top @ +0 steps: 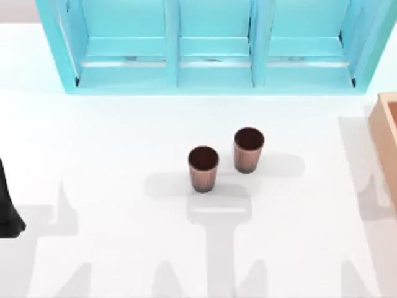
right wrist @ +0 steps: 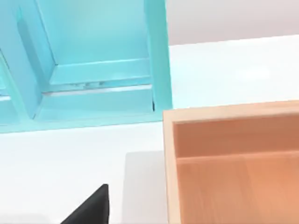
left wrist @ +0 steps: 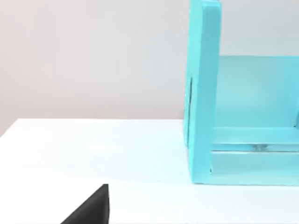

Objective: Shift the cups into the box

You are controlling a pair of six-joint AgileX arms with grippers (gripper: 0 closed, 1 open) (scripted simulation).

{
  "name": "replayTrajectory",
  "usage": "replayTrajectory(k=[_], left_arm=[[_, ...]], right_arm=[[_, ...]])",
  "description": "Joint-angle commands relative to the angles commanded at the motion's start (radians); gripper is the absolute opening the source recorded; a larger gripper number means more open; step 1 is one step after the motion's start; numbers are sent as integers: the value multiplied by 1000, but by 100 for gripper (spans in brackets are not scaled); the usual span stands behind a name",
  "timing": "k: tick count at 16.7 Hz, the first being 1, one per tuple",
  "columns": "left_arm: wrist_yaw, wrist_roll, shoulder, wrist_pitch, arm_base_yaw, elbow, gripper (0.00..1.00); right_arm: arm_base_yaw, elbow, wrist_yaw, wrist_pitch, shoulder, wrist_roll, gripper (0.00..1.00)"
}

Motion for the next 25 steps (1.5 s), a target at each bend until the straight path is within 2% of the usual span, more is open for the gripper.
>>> replayTrajectory(k=[7, 13, 17, 21, 25], left_arm=[[0, 0, 0, 0, 0, 0, 100], [0, 0, 0, 0, 0, 0, 100], [0, 0, 0, 0, 0, 0, 100], [0, 0, 0, 0, 0, 0, 100], [0, 0, 0, 0, 0, 0, 100]], right_arm=[[124, 674, 24, -468, 681, 185, 100], [308, 1339, 39, -851, 1342, 355, 100], [444, 1713, 44, -1048, 1710, 452, 100], [554, 1963, 46, -1177, 1951, 521, 100], [597, 2045, 47, -1220, 2031, 546, 100]])
